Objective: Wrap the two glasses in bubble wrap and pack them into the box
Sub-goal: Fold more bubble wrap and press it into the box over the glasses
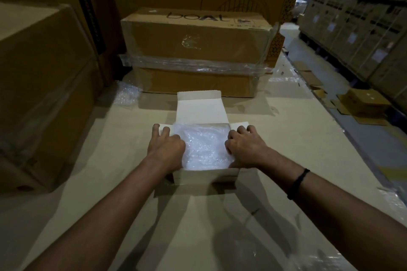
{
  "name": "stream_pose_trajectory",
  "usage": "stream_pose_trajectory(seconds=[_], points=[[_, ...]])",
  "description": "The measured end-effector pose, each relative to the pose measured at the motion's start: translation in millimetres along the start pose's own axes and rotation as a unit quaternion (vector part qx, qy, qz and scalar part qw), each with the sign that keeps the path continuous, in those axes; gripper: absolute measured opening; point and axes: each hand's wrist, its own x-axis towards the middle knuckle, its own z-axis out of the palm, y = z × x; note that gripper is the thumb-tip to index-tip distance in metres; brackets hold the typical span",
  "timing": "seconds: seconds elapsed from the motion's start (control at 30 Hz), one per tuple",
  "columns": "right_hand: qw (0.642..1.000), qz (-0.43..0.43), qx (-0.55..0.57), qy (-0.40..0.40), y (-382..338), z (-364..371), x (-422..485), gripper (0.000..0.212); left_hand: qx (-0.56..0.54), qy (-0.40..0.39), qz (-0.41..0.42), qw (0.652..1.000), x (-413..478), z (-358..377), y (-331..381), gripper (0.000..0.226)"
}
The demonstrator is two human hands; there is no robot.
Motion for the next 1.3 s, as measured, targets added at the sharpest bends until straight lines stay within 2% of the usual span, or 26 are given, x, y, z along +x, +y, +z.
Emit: stream_pose_trajectory(seconds=[0.17,0.23,0.33,0.43,0.57,0.67,0.8,0.93,1.07,1.17,1.23,1.3], points=[[1.0,-0.014,-0.014,0.002,0.9,3.4,2.8,0.05,-0.142,0.07,-0.054,0.986,-3.8,-11.0,-8.3,0.019],[1.0,-0.019,-0.016,-0.003,0.8,3.0,4.4,0.049,-0.13,0.07,-0.027,0.989,-4.7,-10.9,-4.5,0.024],[0.999,-0.025,-0.017,-0.01,1.5,2.0,6.0,0.048,-0.053,0.017,0.018,0.998,-2.8,1.2,0.9,0.039],[0.999,-0.035,-0.009,-0.022,2.9,3.0,7.3,0.047,-0.04,-0.011,0.006,0.999,0.6,15.0,-1.9,0.041],[0.995,-0.048,0.055,-0.067,13.9,1.4,9.3,0.044,-0.001,0.031,0.006,0.999,-0.8,15.8,1.5,0.049],[0.985,-0.047,0.141,-0.09,26.2,-4.1,8.9,0.039,-0.04,0.062,-0.043,0.996,-2.3,18.7,4.0,0.072],[0.995,-0.062,0.064,-0.037,23.7,-6.8,9.9,0.042,-0.05,0.036,-0.036,0.997,4.8,21.0,0.7,0.082],[0.994,-0.06,0.015,-0.084,13.9,-1.7,14.8,0.039,-0.032,-0.024,-0.014,0.999,15.7,19.4,-1.2,0.092],[0.994,-0.059,0.002,-0.088,10.1,2.4,20.8,0.036,-0.05,-0.02,-0.026,0.998,22.7,19.4,0.3,0.117],[0.996,-0.065,-0.02,-0.058,9.3,0.4,19.9,0.05,-0.047,-0.031,-0.029,0.998,26.2,19.6,0.5,0.136],[0.997,-0.065,-0.026,-0.012,9.3,-0.7,20.5,0.066,-0.026,-0.049,-0.016,0.998,29.9,18.8,-1.1,0.131],[0.998,-0.054,-0.015,-0.013,11.5,-0.2,22.0,0.081,-0.019,-0.061,-0.003,0.998,33.4,17.7,-2.4,0.124]])
